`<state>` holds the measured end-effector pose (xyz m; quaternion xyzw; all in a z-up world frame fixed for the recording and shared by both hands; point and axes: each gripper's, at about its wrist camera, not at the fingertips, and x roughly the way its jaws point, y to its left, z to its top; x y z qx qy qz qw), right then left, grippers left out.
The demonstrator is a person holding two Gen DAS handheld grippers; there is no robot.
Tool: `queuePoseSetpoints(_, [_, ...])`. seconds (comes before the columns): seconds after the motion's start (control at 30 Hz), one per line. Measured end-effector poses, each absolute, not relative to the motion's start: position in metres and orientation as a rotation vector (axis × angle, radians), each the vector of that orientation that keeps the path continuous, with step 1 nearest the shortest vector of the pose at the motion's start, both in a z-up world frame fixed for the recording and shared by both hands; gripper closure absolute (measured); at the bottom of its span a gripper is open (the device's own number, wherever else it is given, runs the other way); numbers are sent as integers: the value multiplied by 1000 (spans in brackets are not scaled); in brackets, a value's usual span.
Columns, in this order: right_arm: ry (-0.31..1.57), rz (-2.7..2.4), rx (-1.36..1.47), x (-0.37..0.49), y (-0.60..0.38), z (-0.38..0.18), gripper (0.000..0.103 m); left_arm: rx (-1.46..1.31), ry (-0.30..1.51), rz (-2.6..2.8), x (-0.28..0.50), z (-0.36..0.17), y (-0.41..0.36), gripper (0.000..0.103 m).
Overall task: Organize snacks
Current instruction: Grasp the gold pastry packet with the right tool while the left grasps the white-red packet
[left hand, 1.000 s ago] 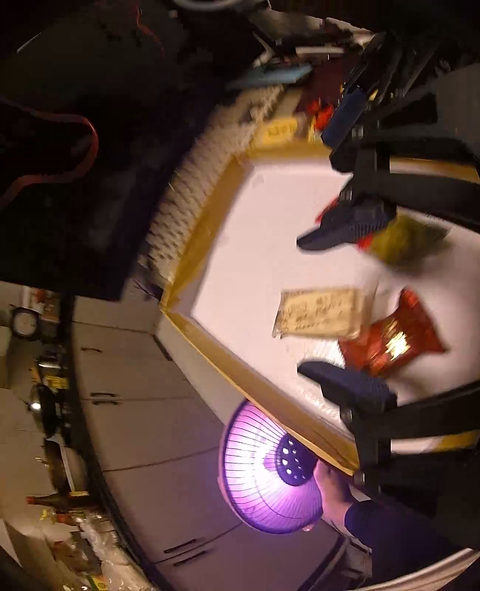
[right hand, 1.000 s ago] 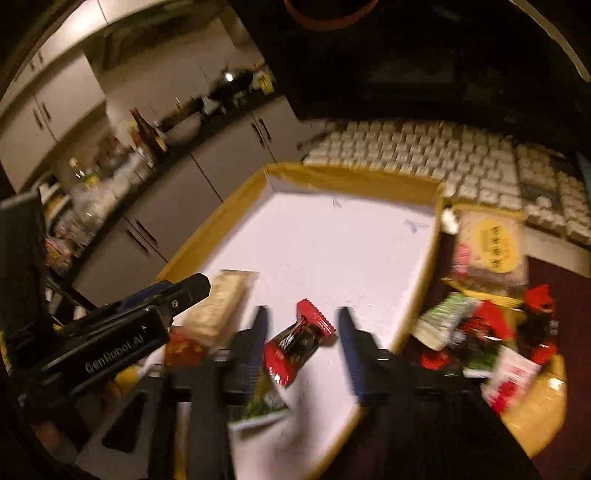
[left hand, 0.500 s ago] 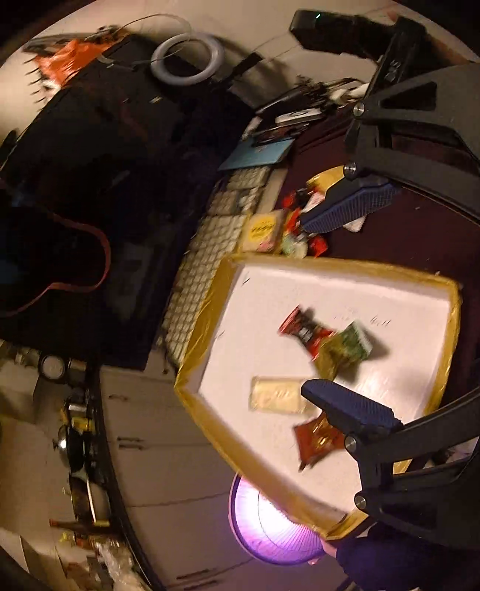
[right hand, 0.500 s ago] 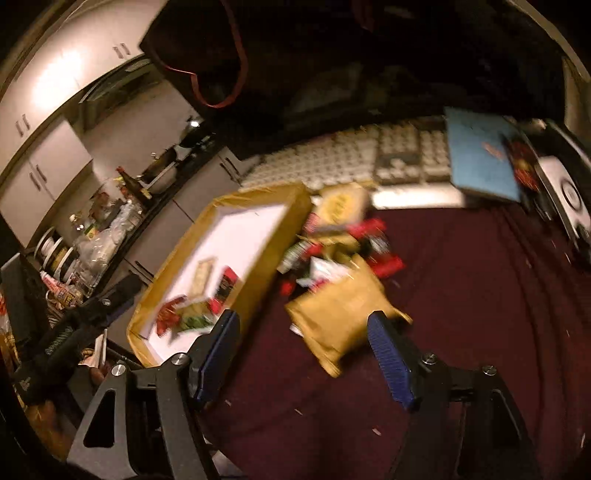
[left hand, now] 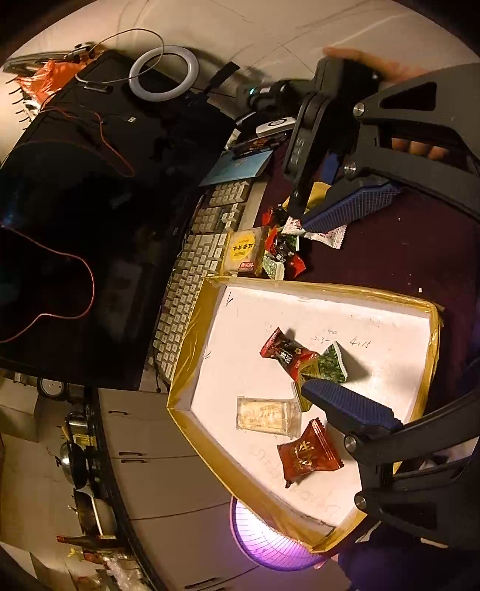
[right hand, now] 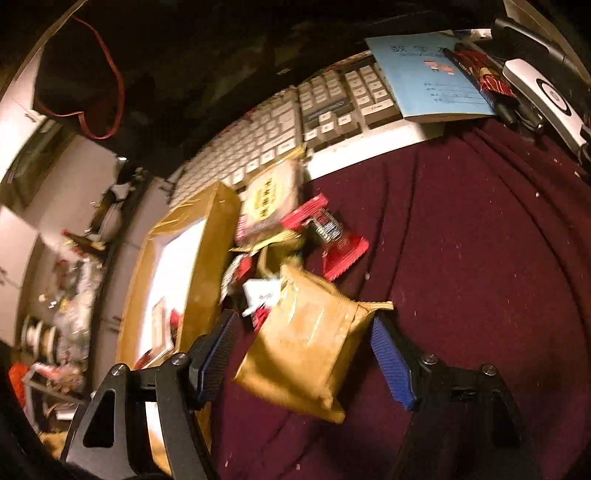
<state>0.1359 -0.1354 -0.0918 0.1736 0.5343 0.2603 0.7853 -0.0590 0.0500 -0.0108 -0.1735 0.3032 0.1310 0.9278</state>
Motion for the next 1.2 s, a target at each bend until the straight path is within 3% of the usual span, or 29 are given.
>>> queuePoseSetpoints(0.03, [1150,547,354,137,-132,-93,30,-359,614,265,-59,-10,50,21])
queuePoseSetpoints(0.13, [1107,520,210,128,-124,-90,51,-369,628,241,-54,-13,47,21])
queuePoseSetpoints(0.57, [888,536,237,115,-203,-75,53,-291,831,124,31,-40,-5,23])
queuePoseSetpoints(0.77, [853,533,254,115,-209,-79,53,-187,934,170,68,-66,-22,48])
queuePoseSetpoints(0.9, [828,552,240,111,-206,-77,53,-74,954,276,80,-78,-34,55])
queuePoseSetpoints(0.93, [826,560,239,111,-205,-77,53,-51,950,295,80,-79,-36,59])
queuePoseSetpoints(0.97, [826,565,239,112,-205,-77,53,-39,954,300,80,-80,-38,71])
queuePoseSetpoints(1.2, [831,568,237,112,-203,-79,53,-161,915,213,60,-76,-24,85])
